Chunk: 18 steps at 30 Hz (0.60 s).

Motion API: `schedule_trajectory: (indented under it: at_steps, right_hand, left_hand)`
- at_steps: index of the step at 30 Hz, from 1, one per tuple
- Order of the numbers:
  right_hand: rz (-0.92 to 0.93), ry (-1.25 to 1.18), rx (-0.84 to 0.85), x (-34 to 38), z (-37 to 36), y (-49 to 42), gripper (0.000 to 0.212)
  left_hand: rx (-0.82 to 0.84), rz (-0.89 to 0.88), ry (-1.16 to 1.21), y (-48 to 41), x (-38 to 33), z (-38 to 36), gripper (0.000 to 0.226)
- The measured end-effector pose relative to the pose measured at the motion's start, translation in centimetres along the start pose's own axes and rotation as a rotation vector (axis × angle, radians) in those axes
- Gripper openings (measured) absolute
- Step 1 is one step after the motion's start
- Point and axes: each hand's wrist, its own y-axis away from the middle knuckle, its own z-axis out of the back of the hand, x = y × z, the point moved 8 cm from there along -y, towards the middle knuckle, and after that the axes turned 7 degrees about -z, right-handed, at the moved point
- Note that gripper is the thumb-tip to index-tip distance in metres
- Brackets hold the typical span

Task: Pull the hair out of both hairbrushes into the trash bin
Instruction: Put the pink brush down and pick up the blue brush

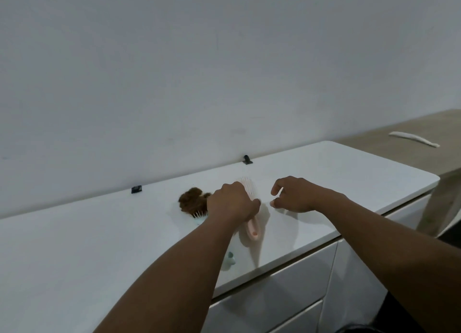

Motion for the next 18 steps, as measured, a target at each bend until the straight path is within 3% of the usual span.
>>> schedule_trajectory:
  at_steps: [9, 14, 18]
  right_hand:
    - [0.002, -0.025, -0.032, 2.2, 1.8, 3.9, 0.038]
    - [0.044, -0.009, -0.033, 4.3, 1.8, 5.9, 0.039]
    - [0.043, 0.014, -0.015, 4.9, 1.1, 6.9, 0.039]
  left_hand:
    - [-0.034, 0.077, -0.123, 4.1, 3.0, 3.7, 0.027]
    - [0.053, 0.170, -0.108, 6.4, 6.2, 2.6, 0.049]
    - [0.060, 0.219, -0.012, 7.9, 7.6, 2.1, 0.028]
